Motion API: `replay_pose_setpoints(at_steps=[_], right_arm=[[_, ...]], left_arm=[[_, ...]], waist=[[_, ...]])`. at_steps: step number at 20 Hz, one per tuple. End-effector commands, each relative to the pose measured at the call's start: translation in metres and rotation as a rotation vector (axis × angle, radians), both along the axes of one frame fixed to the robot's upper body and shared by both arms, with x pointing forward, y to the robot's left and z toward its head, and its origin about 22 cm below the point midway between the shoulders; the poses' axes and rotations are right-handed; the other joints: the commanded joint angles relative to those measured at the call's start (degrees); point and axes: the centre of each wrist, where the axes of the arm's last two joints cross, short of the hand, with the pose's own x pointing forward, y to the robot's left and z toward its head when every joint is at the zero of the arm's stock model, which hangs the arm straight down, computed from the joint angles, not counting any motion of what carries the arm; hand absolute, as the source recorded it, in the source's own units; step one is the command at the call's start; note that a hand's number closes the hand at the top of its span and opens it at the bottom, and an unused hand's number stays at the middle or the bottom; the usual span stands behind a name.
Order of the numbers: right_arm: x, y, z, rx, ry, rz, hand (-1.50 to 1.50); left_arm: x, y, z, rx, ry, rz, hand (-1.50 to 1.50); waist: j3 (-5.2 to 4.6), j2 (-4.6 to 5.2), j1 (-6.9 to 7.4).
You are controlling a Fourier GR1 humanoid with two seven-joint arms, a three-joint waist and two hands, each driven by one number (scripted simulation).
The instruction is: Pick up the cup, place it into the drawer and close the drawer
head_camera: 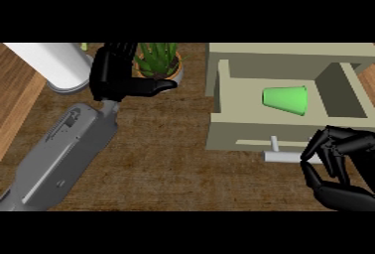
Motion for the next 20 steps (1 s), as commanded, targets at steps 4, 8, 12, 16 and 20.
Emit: replay_pose_setpoints(at_steps=[4, 8, 12, 16, 20], right_arm=[[0.015, 0.024, -0.001, -0.192, -0.029, -0.004, 1.50], [0.023, 0.039, -0.016, -0.449, -0.114, 0.054, 1.50], [0.030, 0.029, -0.059, -0.576, -0.086, 0.046, 1.50], [0.050, 0.055, -0.085, -0.628, -0.096, 0.032, 1.50], [0.080, 0.051, -0.102, -0.662, -0.055, 0.008, -1.50]], left_arm=[[-0.043, 0.066, -0.010, 0.001, 0.025, 0.017, -1.50], [-0.053, 0.082, -0.035, -0.015, 0.024, 0.015, -1.50], [-0.070, 0.113, -0.030, -0.007, 0.007, 0.026, -1.50], [-0.087, 0.121, -0.035, -0.017, 0.035, 0.028, -1.50], [-0.094, 0.142, -0.054, -0.031, 0.027, 0.048, -1.50]], waist=[[0.01, 0.28, -0.47], [-0.01, 0.59, 0.01], [0.05, 0.57, -0.46], [0.04, 0.57, -0.92], [0.02, 0.65, -1.32]])
